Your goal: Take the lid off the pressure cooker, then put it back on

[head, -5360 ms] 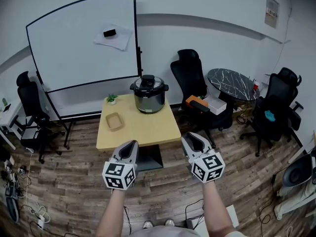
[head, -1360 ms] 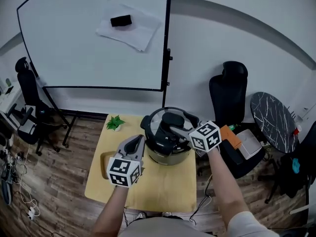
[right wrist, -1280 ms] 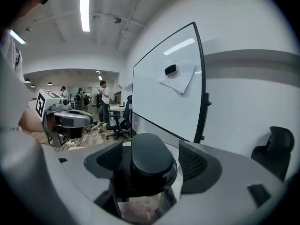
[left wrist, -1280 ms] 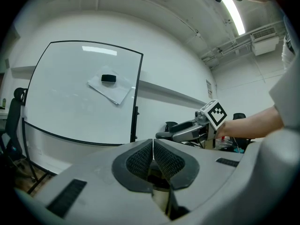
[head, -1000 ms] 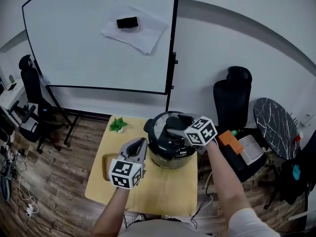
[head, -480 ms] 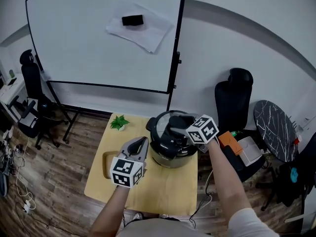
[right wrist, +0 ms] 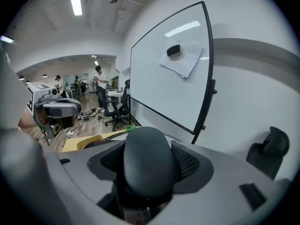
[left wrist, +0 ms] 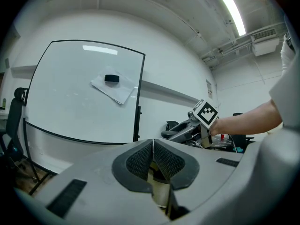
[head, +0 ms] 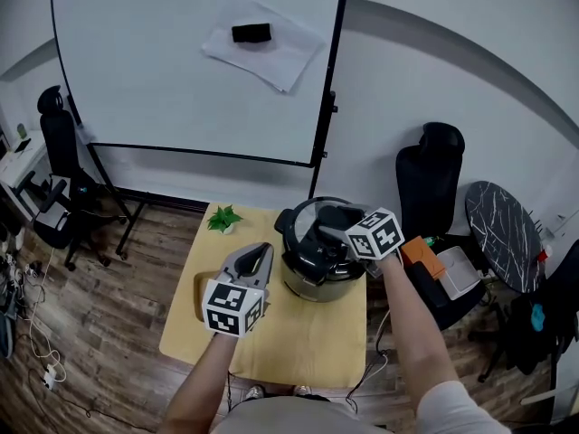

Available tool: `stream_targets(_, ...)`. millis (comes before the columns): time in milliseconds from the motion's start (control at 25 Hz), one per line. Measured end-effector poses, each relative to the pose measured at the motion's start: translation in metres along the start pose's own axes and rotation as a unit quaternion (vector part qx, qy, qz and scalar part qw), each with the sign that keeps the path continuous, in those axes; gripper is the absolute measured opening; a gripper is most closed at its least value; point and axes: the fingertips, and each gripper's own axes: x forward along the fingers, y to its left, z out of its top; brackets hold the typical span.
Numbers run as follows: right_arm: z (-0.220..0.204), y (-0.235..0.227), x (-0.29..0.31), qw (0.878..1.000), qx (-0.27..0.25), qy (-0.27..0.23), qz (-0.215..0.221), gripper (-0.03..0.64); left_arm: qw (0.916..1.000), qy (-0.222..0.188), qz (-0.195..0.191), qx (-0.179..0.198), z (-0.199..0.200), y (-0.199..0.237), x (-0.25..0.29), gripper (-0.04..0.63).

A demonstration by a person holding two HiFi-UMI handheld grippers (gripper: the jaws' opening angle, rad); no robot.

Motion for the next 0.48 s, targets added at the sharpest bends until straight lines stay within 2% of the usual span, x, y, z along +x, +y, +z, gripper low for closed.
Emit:
stream_targets(240,0.000,-0.006,0.000,0.998,0.034,0.005,-0.058,0.293,1.0000,-0.001,-0.004,0.000,0.002,0.005,-0.007,0.017)
stream_targets(480,-0.001,-0.011,-0.001,0.989,0.073,0.010,-0.125,0.293,1.0000,0.002,-0.009,0.000,0.002,0.012,-0.014,0.017)
